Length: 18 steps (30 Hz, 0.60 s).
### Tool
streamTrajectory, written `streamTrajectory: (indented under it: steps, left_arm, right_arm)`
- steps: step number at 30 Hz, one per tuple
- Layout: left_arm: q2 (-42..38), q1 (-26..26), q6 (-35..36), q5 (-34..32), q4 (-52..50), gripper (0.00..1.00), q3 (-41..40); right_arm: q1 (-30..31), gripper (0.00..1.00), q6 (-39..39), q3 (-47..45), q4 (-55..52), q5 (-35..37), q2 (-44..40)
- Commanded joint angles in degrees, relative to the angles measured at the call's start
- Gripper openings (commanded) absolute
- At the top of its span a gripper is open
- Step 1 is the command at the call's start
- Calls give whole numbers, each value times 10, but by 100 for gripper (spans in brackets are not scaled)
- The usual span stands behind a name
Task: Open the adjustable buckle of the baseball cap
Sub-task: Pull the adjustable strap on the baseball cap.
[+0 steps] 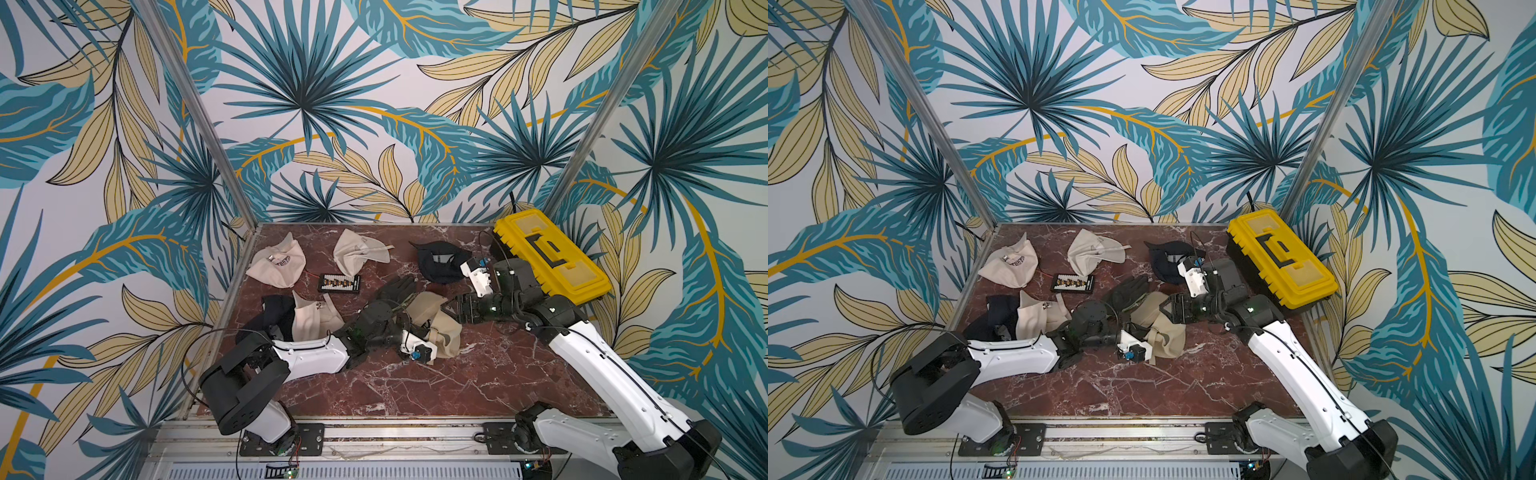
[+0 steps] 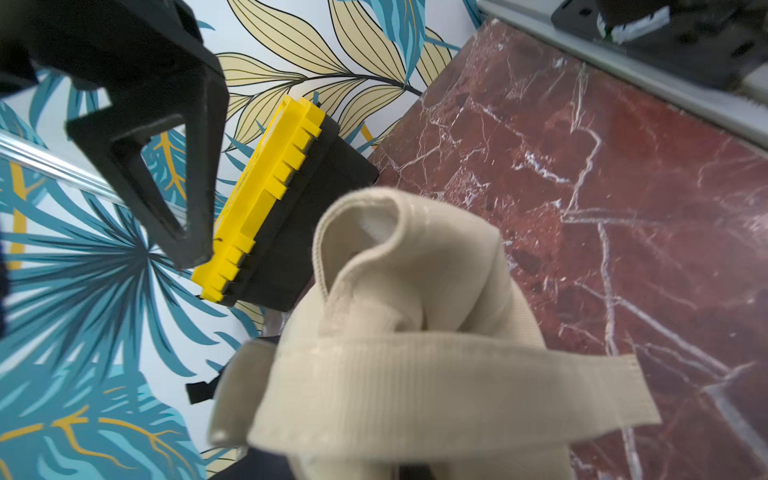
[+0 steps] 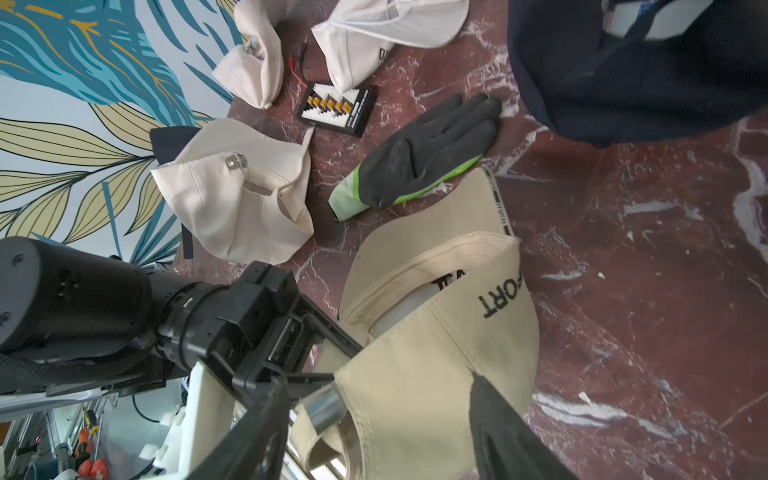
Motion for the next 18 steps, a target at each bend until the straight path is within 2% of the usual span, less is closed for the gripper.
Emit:
streamTrajectory:
  steps: [1,4,7,9,11,14,18]
  left_arm:
    - [-16,2,61,0,8,0,15]
    - [-56,28,-26,103,6,0,13]
    - [-103,49,-138,186,6,0,1]
    - [-128,75,-234,245,5,0,-7]
    - [-143,93,-295,297,5,0,-17]
    - [-150,102,-327,328,6,0,-38]
    - [-138,104,-312,321,6,0,-63]
  right_arm:
    - [-1,68,-12,11,-45,16,-11]
    - [-1,67,-61,-20,25,5,-37]
    - [-1,66,-99,-94,153,-37,-89]
    - [-1,66,-154,-147,216,-76,-130]
    - [-2,67,-210,-183,243,-88,-162]
    - [-1,68,-287,-206,244,-92,-182]
    - [-1,68,-307,-193,216,-91,-158]
